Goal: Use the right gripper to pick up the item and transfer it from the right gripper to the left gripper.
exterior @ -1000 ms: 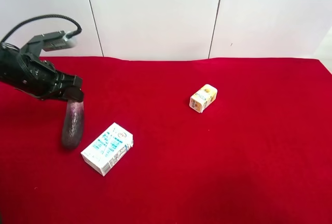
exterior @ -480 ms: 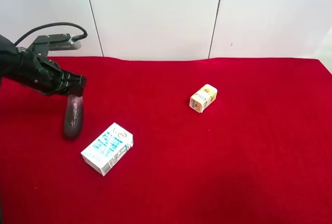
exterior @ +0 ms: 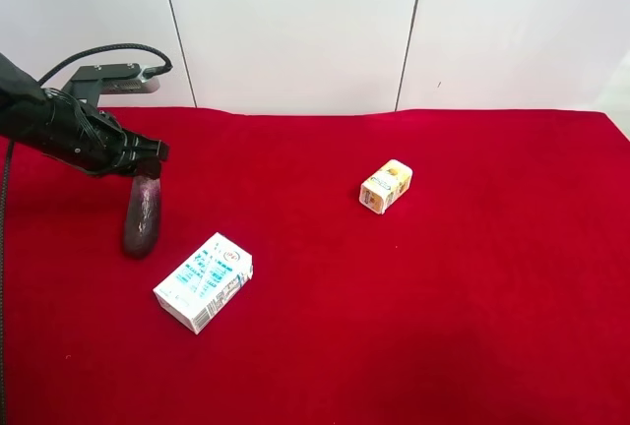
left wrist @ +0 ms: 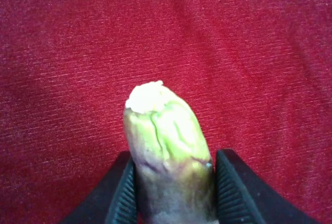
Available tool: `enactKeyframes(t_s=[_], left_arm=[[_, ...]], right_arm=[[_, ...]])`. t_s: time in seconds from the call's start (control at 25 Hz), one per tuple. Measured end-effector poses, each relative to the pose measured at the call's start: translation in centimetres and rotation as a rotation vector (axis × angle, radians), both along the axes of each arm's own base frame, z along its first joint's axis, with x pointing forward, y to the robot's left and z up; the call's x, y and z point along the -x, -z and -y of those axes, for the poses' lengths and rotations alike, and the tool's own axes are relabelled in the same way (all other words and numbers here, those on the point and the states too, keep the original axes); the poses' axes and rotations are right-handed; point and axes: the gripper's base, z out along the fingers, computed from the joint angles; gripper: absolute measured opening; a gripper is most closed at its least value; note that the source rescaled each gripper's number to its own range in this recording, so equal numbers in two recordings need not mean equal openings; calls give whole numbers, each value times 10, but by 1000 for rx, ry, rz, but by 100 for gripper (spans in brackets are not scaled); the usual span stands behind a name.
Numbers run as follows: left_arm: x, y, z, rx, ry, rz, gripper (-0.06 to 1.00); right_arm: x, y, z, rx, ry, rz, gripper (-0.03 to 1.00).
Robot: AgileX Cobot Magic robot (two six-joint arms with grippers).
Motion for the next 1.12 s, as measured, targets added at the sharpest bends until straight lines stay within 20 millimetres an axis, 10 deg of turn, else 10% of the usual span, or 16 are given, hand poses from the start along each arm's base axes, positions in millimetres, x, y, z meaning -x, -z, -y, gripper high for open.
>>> enactKeyframes(t_s=[0.36, 0.68, 1.12], left_arm=[[0, 0, 0, 1, 0, -1, 4], [0, 1, 0, 2, 6, -9, 94], [0, 1, 0, 0, 7, -8, 100]], right_arm=[[0, 0, 0, 0, 0, 0, 100], [0, 0, 0, 0, 0, 0, 100], [0, 0, 0, 0, 0, 0, 100]])
